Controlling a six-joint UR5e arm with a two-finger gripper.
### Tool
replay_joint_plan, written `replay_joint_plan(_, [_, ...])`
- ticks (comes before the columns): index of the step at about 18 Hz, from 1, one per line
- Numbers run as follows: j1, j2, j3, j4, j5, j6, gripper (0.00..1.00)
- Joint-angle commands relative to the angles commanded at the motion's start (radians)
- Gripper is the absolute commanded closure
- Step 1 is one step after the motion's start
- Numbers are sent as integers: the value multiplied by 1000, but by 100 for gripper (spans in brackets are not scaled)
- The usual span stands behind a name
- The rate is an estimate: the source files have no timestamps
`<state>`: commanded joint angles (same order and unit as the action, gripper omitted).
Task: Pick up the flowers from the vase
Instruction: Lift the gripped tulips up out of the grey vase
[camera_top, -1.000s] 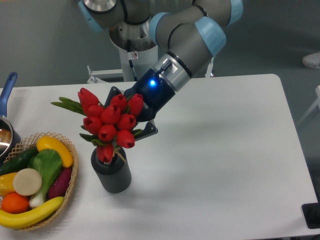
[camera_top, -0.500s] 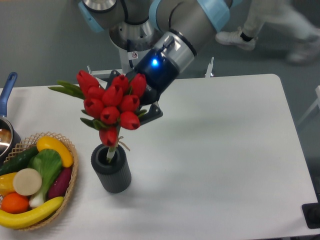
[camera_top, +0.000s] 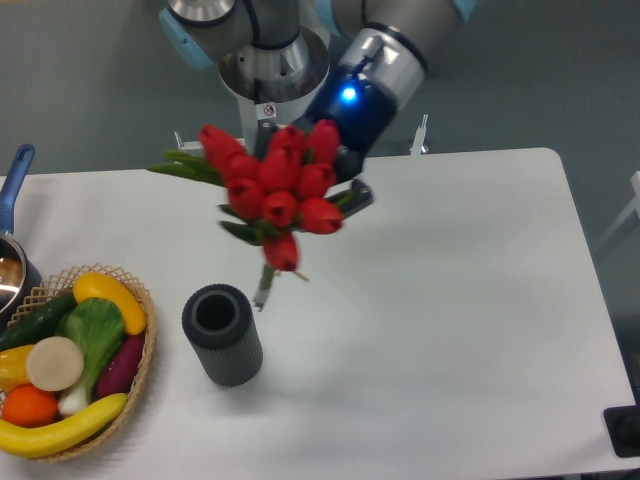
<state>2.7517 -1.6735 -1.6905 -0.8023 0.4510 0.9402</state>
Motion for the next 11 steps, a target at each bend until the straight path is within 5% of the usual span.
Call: replay_joint_plan(11, [51,-14,-34,0,-2,94,65])
